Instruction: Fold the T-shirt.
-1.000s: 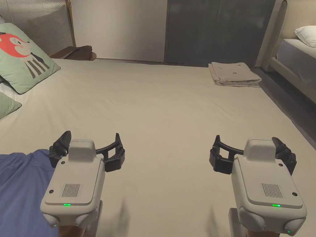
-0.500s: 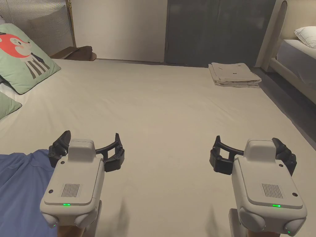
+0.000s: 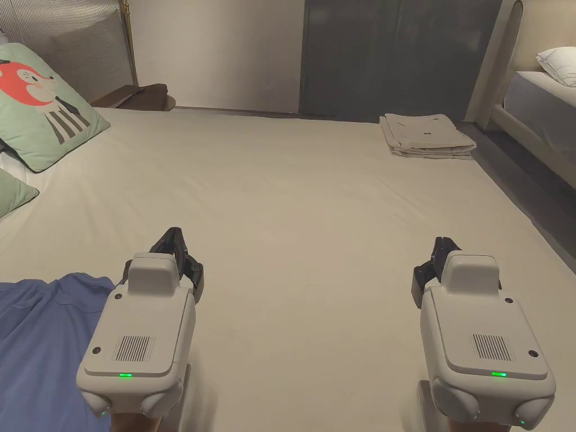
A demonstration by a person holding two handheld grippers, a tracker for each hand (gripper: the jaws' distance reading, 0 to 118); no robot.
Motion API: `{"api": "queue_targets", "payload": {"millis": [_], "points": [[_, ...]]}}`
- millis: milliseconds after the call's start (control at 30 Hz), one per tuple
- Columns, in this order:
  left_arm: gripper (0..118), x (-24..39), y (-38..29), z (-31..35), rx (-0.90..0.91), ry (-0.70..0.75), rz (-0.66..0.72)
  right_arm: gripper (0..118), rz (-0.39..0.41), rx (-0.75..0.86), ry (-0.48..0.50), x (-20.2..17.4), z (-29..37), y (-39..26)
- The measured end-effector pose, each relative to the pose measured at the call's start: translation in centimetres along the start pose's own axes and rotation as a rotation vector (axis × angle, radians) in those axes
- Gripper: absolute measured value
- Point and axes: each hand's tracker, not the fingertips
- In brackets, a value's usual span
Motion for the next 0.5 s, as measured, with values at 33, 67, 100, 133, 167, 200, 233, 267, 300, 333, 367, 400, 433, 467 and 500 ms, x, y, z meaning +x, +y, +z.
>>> {"api": "queue_targets", "payload": {"millis": [33,67,100,133,167,200,233,267,300,333,367,400,433,467,500], "points": [[0,-0.06,0.08,0.00,0.002,-0.013,0.014,0,-0.004,-0.005,0.006,0.03,-0.05,0.02],[0,-0.12,0.22,-0.04,-0.005,-0.033,0.027,0,-0.003,-0.006,0.011,0.00,-0.02,0.00],[0,-0.03,0.23,-0.07,-0.001,-0.024,0.023,0,-0.002,-0.005,0.012,0.11,0.19,0.12],[0,0.05,0.22,-0.13,0.000,-0.018,0.016,0,0.002,-0.005,0.016,0.07,0.22,0.16],[0,0.06,0.22,-0.17,0.000,-0.020,0.011,0,0.006,-0.004,0.016,0.00,0.25,0.17],[0,0.03,0.23,-0.19,0.000,-0.024,0.011,0,0.010,-0.001,0.014,-0.08,0.25,0.18],[0,0.01,0.24,-0.19,-0.001,-0.026,0.014,0,0.010,-0.001,0.015,0.04,0.27,0.15],[0,0.02,0.20,-0.18,-0.001,-0.026,0.016,0,0.006,-0.002,0.019,0.08,0.26,0.16],[0,0.00,0.18,-0.16,-0.001,-0.024,0.018,0,0.003,-0.004,0.020,0.06,0.24,0.18],[0,-0.02,0.17,-0.15,-0.002,-0.022,0.018,0,0.002,-0.005,0.022,0.02,0.23,0.19],[0,-0.07,0.17,-0.14,-0.004,-0.021,0.017,0,0.003,-0.005,0.024,0.12,0.19,0.13],[0,-0.12,0.15,-0.08,-0.003,-0.021,0.015,0,0.003,-0.006,0.027,0.06,0.16,0.14],[0,-0.21,0.17,-0.03,-0.003,-0.019,0.014,0,0.004,-0.006,0.032,-0.05,0.15,0.16],[0,-0.38,0.24,0.03,-0.003,-0.016,0.013,0,0.007,-0.005,0.038,-0.33,0.13,0.24],[0,-0.67,0.31,0.11,-0.004,-0.012,0.016,0,0.007,-0.004,0.045,-0.55,0.06,0.25]]}}
